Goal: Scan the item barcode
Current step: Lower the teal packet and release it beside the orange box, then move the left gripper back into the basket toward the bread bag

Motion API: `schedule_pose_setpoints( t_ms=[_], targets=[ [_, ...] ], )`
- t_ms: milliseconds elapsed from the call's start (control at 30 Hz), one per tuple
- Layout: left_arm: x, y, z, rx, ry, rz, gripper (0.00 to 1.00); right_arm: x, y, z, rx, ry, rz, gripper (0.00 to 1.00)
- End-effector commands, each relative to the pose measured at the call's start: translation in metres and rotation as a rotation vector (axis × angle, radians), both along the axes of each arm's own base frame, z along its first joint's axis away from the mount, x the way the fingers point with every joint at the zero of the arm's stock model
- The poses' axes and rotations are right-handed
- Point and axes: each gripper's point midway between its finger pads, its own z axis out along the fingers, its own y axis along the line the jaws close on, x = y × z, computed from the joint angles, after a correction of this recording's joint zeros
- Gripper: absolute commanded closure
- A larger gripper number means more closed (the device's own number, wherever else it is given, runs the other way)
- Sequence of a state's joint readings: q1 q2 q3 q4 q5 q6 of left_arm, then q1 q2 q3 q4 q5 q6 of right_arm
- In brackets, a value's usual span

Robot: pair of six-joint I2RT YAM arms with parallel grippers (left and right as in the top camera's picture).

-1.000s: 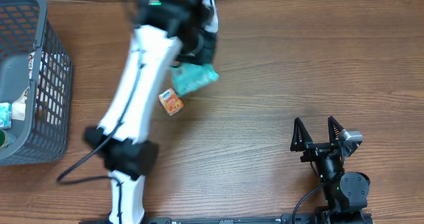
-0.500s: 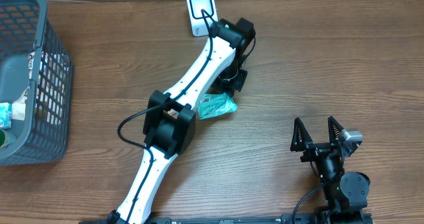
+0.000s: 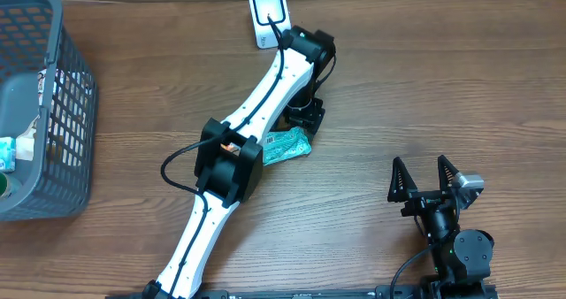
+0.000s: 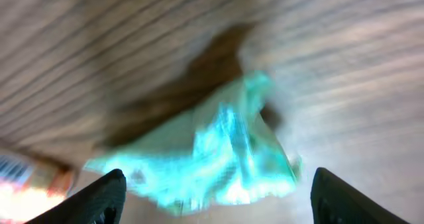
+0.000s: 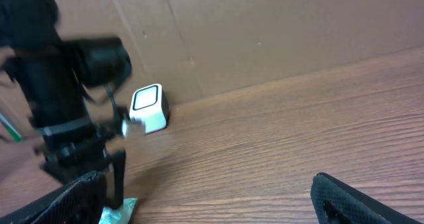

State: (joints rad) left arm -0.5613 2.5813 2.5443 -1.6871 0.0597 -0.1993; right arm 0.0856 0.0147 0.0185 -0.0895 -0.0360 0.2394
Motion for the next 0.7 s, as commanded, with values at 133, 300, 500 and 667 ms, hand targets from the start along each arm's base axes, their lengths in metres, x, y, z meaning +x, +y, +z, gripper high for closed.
schedule_pose_setpoints(
  t_ms=[133,300,500,667],
  targets=[
    [0.046,-0.026,0.168,-0.348,-0.456,-0.023,0.0,0.0,-0.001,-0.001,-0.001,-0.007,-0.008,0.0],
    [0.05,0.04,0.287,-0.393,-0.788,0.087,0.0,0.0,-0.001,-0.001,-0.001,-0.007,-0.008,0.0],
    [0.028,0.188,0.385,-0.343,-1.063,0.452,0.0,0.0,-0.001,-0.001,-0.001,-0.007,-0.008,0.0],
    [-0.003,0.295,0.42,-0.261,-1.197,0.688,0.0,0.0,-0.001,-0.001,-0.001,-0.007,-0.009,0.0]
  ],
)
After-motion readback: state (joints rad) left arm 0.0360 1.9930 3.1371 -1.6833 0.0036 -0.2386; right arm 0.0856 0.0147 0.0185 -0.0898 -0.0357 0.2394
